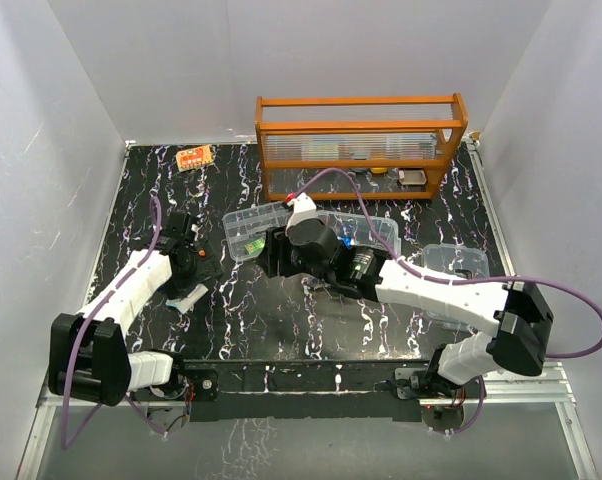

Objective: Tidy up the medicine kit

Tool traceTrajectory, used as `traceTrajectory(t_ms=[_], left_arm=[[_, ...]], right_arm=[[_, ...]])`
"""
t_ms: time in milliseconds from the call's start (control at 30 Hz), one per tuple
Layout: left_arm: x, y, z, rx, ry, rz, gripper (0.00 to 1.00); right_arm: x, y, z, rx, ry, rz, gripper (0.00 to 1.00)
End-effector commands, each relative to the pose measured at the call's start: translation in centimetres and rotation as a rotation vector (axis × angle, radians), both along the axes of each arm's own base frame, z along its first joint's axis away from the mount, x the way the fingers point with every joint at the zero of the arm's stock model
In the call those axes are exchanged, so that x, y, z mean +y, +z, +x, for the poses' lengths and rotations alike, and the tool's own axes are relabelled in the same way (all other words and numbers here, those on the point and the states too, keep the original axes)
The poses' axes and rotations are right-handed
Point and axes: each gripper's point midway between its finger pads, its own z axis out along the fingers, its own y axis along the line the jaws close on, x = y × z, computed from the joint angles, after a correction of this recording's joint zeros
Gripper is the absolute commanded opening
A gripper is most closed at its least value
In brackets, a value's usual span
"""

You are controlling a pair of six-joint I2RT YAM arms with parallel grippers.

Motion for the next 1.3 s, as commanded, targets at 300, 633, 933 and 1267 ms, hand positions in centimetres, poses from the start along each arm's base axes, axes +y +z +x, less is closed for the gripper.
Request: traceTrajectory(t_ms=[300, 633, 933, 1267], left_arm=[[1.6, -2.1, 3.4, -0.044, 0.055, -0.011, 0.87], [1.8, -4.4, 2.8, 0.013, 0.144, -0.032, 0.88], [1.0, -5.5, -1.2, 0.115, 0.196, -0.079, 0.86], [-0.6, -4.9, -4.4, 0.151, 0.231, -0.161, 0.81]], right_arm=[[2.1, 4.3, -0.1, -0.07, 0.013, 0.139, 0.46], [1.5, 4.1, -0.3, -0.071, 0.006, 0.137, 0.45], [0.6, 4.4, -0.3, -0.08, -0.013, 0.139, 0.45], [0.1, 4.2, -0.3, -0.076, -0.033, 0.142, 0.45]])
